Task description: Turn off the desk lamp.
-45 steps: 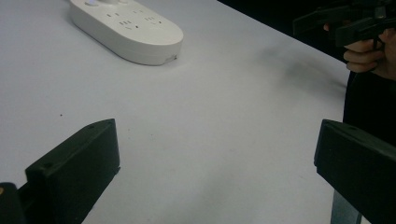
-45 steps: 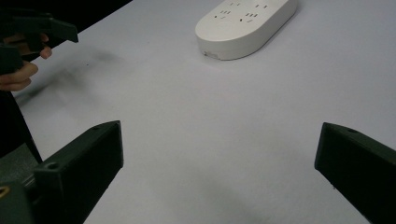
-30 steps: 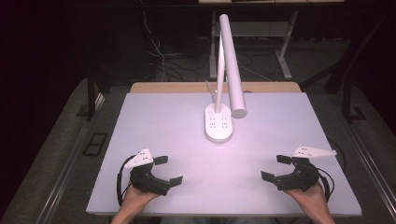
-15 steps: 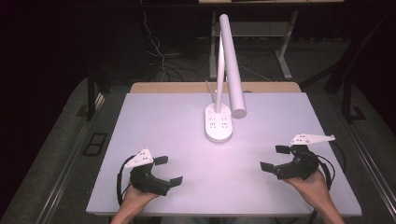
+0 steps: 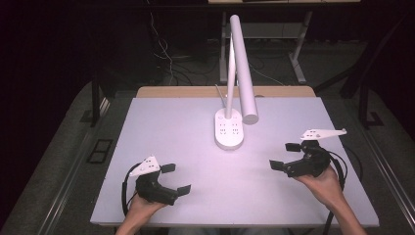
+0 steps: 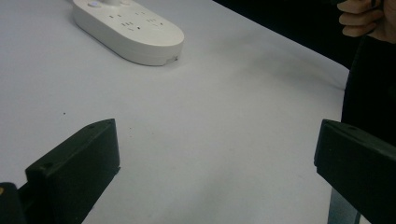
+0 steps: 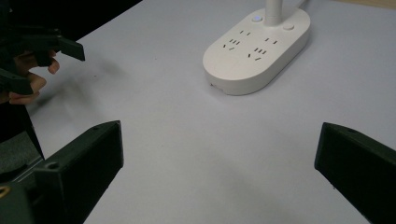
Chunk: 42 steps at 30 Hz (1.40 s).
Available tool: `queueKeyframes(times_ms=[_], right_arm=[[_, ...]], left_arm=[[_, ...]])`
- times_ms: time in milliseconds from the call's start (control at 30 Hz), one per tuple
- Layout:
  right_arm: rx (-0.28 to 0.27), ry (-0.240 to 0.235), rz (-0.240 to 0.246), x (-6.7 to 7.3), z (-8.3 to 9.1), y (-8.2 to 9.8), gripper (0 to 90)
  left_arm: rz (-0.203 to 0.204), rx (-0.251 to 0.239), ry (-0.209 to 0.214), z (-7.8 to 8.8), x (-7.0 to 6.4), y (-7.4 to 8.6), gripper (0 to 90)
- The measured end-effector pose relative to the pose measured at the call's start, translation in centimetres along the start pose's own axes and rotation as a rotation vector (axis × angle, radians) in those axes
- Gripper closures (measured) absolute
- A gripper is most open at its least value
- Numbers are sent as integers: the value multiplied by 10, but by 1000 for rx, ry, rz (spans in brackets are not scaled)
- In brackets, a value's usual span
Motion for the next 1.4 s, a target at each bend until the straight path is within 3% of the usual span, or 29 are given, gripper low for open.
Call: queueKeyframes(times_ms=[800,1400], right_arm=[[43,-19,51,-5,-28,-37,13],[51,-25,48,-18,-54,-62,50]], left_arm=[[1,-6,-5,1,1,0,0],[1,-7,-11,2,2,0,0]])
Point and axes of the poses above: each handheld gripper's, and its own axes: z roughly backward along the jaws, y roughly out of its underside, x roughly to its left, the point moved 6 cm from there along -z, roughly forward along the jaws, and after that the axes turned 9 degrees about z, right-handed, at the moved point
